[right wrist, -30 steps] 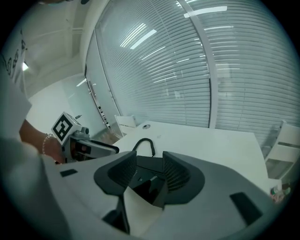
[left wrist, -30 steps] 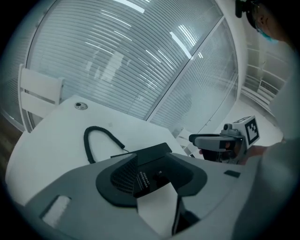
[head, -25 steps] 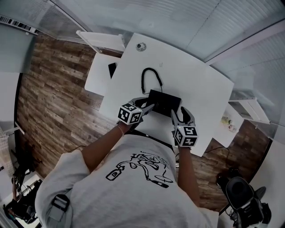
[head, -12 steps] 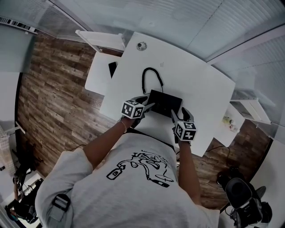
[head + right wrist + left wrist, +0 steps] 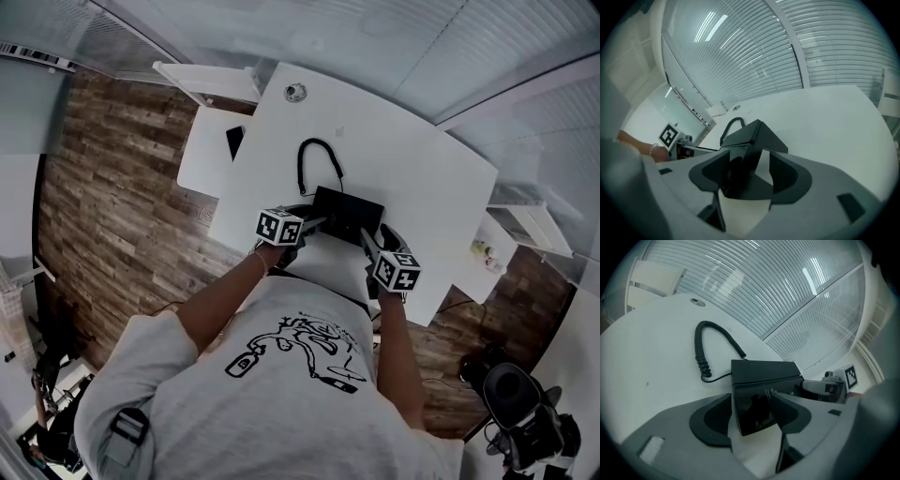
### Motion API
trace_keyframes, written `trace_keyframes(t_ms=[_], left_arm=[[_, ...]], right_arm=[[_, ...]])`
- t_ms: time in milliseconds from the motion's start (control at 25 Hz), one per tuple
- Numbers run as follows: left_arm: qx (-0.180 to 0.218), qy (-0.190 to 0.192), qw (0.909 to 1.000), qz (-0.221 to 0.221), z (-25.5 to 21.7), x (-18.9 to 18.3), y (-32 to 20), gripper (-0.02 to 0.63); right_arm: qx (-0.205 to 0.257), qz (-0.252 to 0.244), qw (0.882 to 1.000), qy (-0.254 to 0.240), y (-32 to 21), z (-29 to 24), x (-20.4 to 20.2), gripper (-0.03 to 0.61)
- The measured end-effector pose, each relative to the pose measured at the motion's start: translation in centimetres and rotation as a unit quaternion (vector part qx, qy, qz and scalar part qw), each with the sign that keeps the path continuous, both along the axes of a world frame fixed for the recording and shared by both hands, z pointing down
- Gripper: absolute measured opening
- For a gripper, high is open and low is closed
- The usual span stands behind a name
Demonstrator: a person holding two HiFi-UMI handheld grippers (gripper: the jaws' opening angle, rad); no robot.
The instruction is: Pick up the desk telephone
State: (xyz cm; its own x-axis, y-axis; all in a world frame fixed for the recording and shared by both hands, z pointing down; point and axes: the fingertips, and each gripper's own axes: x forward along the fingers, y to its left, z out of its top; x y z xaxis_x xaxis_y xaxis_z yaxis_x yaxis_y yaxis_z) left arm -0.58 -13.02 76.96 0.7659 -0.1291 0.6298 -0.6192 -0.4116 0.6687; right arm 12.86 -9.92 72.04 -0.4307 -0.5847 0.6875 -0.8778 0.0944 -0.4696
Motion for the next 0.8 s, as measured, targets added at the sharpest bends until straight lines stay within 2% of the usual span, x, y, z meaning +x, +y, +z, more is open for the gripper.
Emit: trace_keyframes(t_ms=[240,440,800], left_arm=[[-0.011,0.009,0.9999,-0.002,0.2,-0.1,-0.1,0.238],[-0.013,0.002,0.9999,0.005,-0.2,0.2,0.4,0.232],[0.010,-0.003,0.9999,0.010,-3.1,0.8,-0.5,0.222]], right_arm=[[-0.010,-0.017,1.000,-0.004,0.1,0.3,-1.0,0.222],[-0.020,-0.003,1.000,-0.012,0.8,0.1,-0.7,0.209],[-0.004,0.008,1.000,-0.021,0.2,-2.4,0.1,0.209]])
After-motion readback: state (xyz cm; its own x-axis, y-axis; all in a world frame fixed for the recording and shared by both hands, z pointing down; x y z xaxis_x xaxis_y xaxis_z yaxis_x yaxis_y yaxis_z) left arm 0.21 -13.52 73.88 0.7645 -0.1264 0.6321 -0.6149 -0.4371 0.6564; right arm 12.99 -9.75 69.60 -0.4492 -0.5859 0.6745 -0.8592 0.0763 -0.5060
